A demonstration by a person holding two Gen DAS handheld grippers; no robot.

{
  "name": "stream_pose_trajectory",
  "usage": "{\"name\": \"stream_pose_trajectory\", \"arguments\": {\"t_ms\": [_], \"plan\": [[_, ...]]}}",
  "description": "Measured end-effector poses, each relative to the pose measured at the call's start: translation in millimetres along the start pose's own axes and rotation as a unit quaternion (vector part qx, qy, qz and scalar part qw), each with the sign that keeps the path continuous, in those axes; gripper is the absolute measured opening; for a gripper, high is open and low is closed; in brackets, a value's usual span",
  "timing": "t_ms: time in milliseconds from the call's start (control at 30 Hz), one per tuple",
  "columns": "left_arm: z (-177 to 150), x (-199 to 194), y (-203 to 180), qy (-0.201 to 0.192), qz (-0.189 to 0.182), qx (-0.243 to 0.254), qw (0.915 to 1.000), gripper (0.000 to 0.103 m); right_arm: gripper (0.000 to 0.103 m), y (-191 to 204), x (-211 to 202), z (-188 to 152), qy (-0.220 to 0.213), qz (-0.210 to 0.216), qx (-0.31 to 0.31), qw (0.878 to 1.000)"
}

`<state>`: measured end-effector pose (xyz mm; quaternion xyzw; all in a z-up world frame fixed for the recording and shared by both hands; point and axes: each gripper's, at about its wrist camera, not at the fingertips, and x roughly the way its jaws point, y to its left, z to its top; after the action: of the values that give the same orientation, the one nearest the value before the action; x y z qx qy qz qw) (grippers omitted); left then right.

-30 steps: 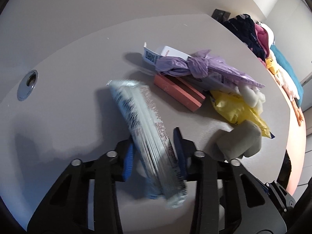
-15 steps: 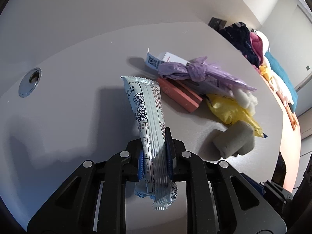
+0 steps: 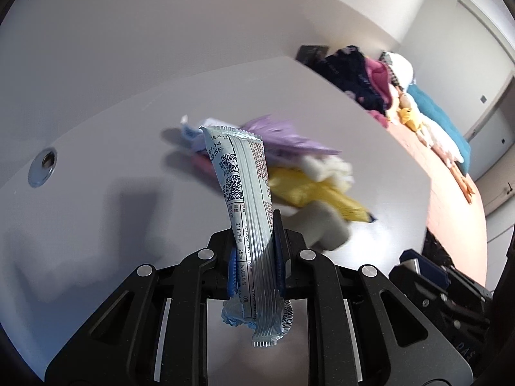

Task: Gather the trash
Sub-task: 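Carry the wrapper and grey cap over the black bin and open both tools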

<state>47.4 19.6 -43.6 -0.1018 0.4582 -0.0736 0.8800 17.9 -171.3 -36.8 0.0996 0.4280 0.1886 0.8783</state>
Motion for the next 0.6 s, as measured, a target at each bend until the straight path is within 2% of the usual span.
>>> {"name": "stream_pose_trajectory", "arguments": {"t_ms": [267, 600], "plan": [[8, -9, -51, -0.014, -0.033, 0.045, 0.9983, 0.017, 0.036, -23, -41, 7, -0.047, -0.019, 0.016, 0.999], [8, -6, -112, -0.014, -0.079, 0.098, 0.9919, 0.017, 0.036, -61, -87, 2, -0.084, -0.052, 0.043, 0.994]]}}
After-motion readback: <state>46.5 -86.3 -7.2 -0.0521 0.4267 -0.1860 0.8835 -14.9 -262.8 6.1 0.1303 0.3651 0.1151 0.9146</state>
